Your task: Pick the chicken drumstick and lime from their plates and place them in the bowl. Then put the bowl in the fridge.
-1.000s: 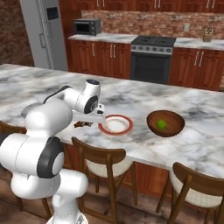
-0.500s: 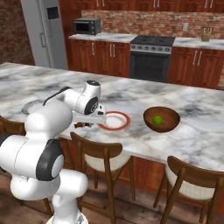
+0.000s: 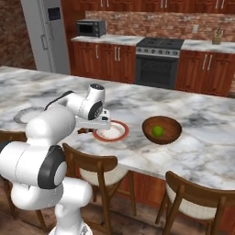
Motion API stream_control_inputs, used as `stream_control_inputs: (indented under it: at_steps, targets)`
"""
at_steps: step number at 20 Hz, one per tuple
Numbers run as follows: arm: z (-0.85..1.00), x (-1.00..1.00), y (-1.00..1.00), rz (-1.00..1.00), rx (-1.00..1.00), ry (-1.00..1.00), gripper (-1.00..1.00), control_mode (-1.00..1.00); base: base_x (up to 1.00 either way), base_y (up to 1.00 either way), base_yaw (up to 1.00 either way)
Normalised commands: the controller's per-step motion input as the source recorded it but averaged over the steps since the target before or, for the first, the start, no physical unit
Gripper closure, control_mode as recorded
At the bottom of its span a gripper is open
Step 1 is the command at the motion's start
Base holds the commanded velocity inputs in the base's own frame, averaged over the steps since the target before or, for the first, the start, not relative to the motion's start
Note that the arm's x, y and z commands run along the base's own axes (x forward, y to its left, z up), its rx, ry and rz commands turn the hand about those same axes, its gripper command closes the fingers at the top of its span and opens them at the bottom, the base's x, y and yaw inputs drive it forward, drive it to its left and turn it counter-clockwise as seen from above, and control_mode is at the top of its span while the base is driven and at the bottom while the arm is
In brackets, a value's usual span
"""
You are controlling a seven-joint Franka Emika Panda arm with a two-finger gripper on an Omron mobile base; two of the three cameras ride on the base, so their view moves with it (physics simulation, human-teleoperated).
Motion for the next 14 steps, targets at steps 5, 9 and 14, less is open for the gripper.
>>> stream_control_inputs:
  at_steps: [5, 9, 14]
  targets:
    - [0.00, 0.00, 0.00, 0.00, 0.00, 0.00, 1.00, 1.00, 0.46, -0.39, 0.00]
    - [0.00, 0.00, 0.00, 0.00, 0.00, 0.00, 1.00, 1.00, 0.50, -0.31, 0.00]
    - [0.00, 0.00, 0.00, 0.00, 0.00, 0.00, 1.00, 1.00, 0.43, -0.26, -0.01]
